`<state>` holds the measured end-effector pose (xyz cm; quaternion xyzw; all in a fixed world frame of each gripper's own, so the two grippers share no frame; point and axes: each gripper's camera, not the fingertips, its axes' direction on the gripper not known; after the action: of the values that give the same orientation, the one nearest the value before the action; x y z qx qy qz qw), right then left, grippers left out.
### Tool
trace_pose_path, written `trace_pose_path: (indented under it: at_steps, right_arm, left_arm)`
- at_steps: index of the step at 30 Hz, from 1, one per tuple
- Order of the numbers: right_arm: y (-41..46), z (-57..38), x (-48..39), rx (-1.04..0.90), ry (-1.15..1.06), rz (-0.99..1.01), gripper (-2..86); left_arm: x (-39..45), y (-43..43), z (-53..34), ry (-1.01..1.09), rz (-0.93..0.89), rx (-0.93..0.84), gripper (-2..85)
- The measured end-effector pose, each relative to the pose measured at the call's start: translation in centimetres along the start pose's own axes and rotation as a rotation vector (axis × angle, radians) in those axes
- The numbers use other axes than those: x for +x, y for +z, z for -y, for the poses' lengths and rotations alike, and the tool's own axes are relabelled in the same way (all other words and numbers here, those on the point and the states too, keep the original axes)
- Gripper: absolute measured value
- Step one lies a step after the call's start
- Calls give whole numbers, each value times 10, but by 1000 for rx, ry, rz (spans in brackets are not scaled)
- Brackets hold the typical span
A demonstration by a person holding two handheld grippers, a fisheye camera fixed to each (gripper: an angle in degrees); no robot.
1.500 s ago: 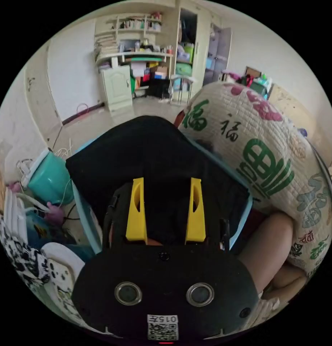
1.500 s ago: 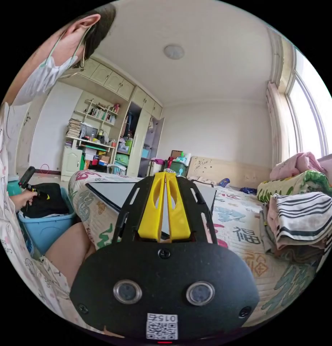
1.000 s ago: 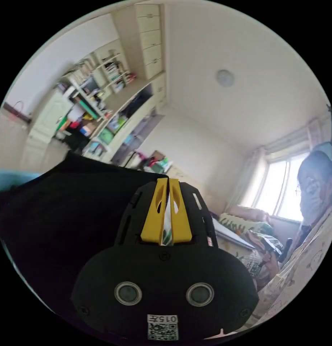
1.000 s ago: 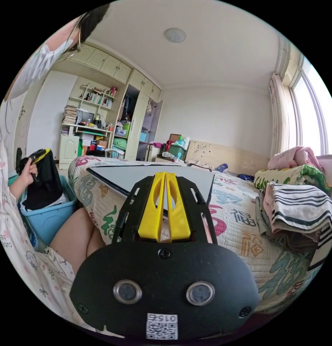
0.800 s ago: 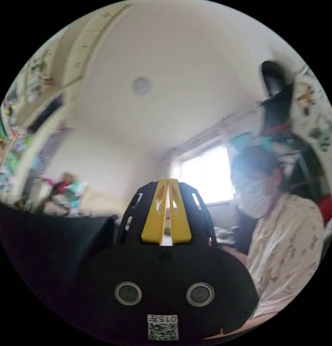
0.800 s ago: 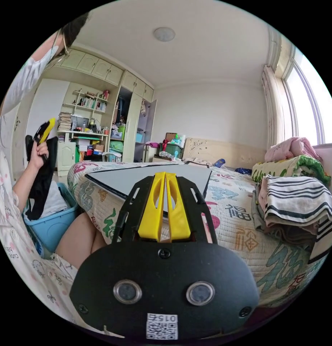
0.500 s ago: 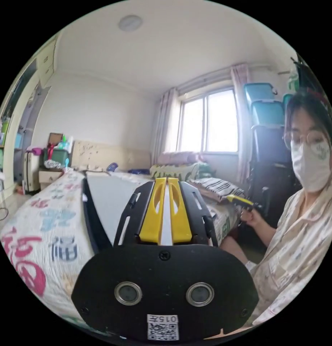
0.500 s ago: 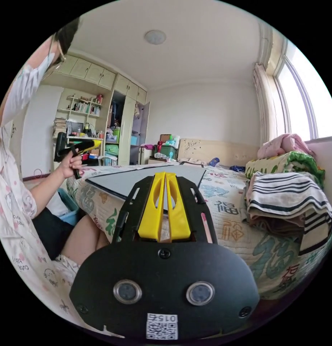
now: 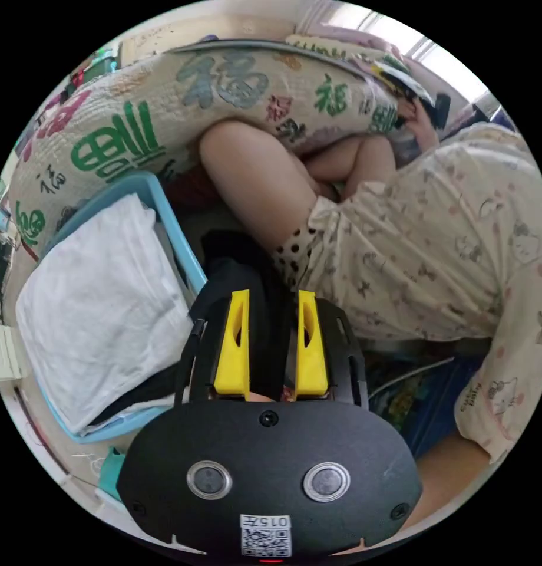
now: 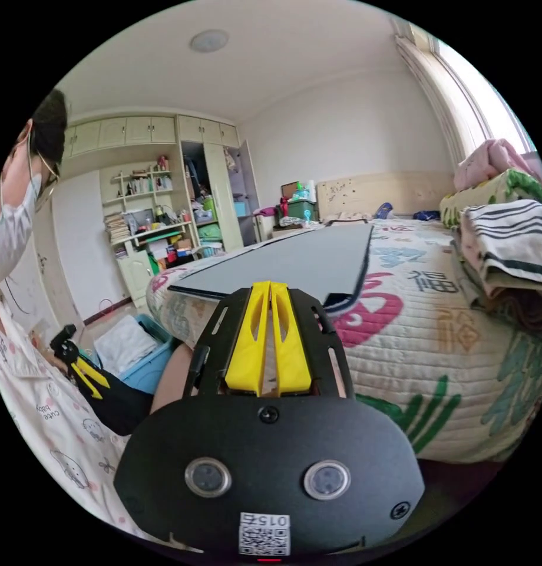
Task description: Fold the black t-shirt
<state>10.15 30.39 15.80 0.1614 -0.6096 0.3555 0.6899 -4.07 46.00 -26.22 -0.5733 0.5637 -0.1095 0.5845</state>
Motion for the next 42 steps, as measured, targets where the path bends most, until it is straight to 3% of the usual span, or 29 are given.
trace_pose_path:
  at_steps: [3, 7, 8, 11, 14, 20, 26, 28, 30, 34, 37, 40, 42]
  right_arm:
    - [-2, 12, -10, 1, -56, 3, -10]
    - [-19, 16, -12, 5, -108, -42, -10]
    - [-24, 15, -8, 1, -109, -53, -10]
    - [-38, 15, 7, -10, -76, -72, -10]
    - [-49, 16, 31, -16, -4, -71, -10]
    - [-66, 17, 83, 11, 172, 17, -10]
    - [-80, -5, 119, 69, 305, 83, -8]
    - [-90, -12, 119, 97, 290, 69, -6]
    - [-101, -23, 114, 119, 259, 23, -6]
    - [-99, -40, 98, 77, 178, 9, -6]
    - [-88, -57, 69, 39, 49, -20, -6]
    - [-74, -76, 28, 1, -126, -36, -8]
    - [-62, -93, -4, -19, -247, 0, -8]
  left_arm:
    - [29, 48, 40, 67, -1, -195, 117]
    - [56, 103, 91, 53, 70, -250, 128]
    - [65, 117, 111, 12, 134, -216, 132]
    - [98, 176, 149, 46, 383, -400, 144]
    - [116, 204, 164, 61, 413, -511, 147]
    - [148, 180, 211, 92, 586, -411, 140]
    - [132, 267, 233, 146, 783, -559, 211]
    - [113, 284, 231, 109, 737, -594, 215]
    - [89, 312, 215, 83, 630, -755, 196]
    - [82, 302, 192, 38, 439, -720, 42]
    - [80, 255, 161, -45, 315, -544, 29]
    - [74, 156, 113, -173, -5, -207, 24]
    - [69, 63, 69, -206, -207, 123, 22]
